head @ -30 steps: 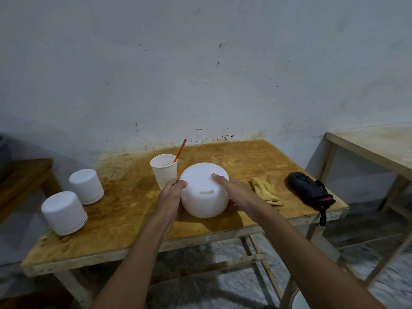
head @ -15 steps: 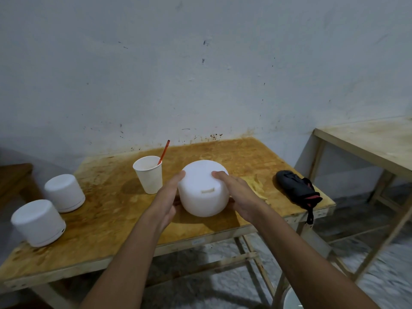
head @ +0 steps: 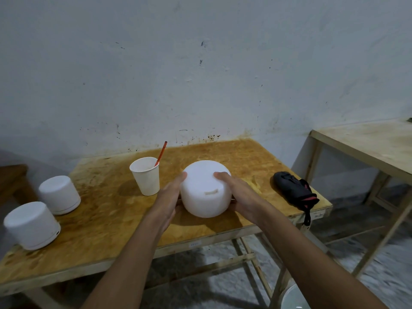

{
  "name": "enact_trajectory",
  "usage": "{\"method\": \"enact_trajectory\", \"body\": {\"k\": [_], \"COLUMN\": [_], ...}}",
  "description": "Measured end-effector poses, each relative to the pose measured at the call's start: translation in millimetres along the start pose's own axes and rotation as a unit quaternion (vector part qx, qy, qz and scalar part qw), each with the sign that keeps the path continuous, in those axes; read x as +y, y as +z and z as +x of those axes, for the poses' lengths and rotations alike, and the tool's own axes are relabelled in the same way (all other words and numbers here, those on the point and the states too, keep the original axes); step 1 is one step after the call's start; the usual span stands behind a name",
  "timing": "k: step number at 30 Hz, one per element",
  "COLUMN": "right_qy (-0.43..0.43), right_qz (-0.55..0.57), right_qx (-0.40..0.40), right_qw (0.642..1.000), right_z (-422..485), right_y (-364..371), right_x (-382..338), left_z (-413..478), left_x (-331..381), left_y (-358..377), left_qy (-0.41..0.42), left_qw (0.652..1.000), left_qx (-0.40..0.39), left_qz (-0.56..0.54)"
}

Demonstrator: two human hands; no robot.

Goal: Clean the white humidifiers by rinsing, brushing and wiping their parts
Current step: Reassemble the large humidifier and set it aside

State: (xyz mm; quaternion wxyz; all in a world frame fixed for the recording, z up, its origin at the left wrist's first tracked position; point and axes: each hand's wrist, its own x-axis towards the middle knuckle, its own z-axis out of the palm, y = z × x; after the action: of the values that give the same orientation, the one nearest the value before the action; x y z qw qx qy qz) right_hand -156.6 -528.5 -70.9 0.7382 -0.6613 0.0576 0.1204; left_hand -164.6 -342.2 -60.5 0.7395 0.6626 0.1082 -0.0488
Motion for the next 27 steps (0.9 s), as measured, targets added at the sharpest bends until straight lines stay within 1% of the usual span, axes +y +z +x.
{"method": "enact_trajectory", "body": {"k": [2, 3, 4, 5, 6, 8, 9, 10, 12, 14, 16, 19, 23, 27], "right_qy": [-0.014, -0.018, -0.022, -0.024, -0.025, -0.026, -0.026, -0.022, -0.011, 0.002, 0.020, 0.044, 0.055, 0.057], "right_qz": [0.011, 0.024, 0.035, 0.042, 0.042, 0.035, 0.029, 0.021, 0.004, -0.004, 0.002, 0.033, 0.061, 0.031], "right_qx": [0.014, 0.031, 0.056, 0.081, 0.103, 0.135, 0.148, 0.160, 0.176, 0.195, 0.202, 0.224, 0.279, 0.306], "right_qw": [1.000, 0.999, 0.998, 0.996, 0.993, 0.990, 0.988, 0.987, 0.984, 0.981, 0.979, 0.973, 0.957, 0.950], "right_z": [5, 10, 18, 26, 37, 57, 66, 77, 94, 109, 123, 146, 161, 158], "right_y": [-9, -15, -21, -26, -32, -43, -48, -52, -57, -60, -61, -66, -67, -55], "right_x": [-11, -17, -23, -29, -35, -45, -49, -53, -60, -64, -64, -59, -55, -60], "left_z": [8, 14, 19, 24, 30, 38, 40, 43, 44, 45, 48, 50, 49, 50], "left_x": [-4, -8, -12, -17, -21, -28, -29, -31, -31, -30, -29, -26, -25, -25], "left_y": [4, 5, 5, 4, 3, 0, 0, 0, 3, 4, 4, 4, 5, 5], "left_qy": [0.045, 0.075, 0.109, 0.141, 0.161, 0.155, 0.143, 0.131, 0.131, 0.136, 0.121, 0.105, 0.096, 0.096], "left_qw": [0.997, 0.990, 0.974, 0.950, 0.918, 0.849, 0.822, 0.802, 0.770, 0.757, 0.752, 0.750, 0.747, 0.747], "left_qx": [-0.006, 0.002, 0.015, 0.025, 0.030, 0.025, 0.019, 0.013, 0.011, 0.012, 0.005, -0.002, -0.004, -0.004], "left_qz": [0.067, 0.124, 0.196, 0.277, 0.361, 0.505, 0.552, 0.583, 0.624, 0.638, 0.648, 0.653, 0.658, 0.658]}}
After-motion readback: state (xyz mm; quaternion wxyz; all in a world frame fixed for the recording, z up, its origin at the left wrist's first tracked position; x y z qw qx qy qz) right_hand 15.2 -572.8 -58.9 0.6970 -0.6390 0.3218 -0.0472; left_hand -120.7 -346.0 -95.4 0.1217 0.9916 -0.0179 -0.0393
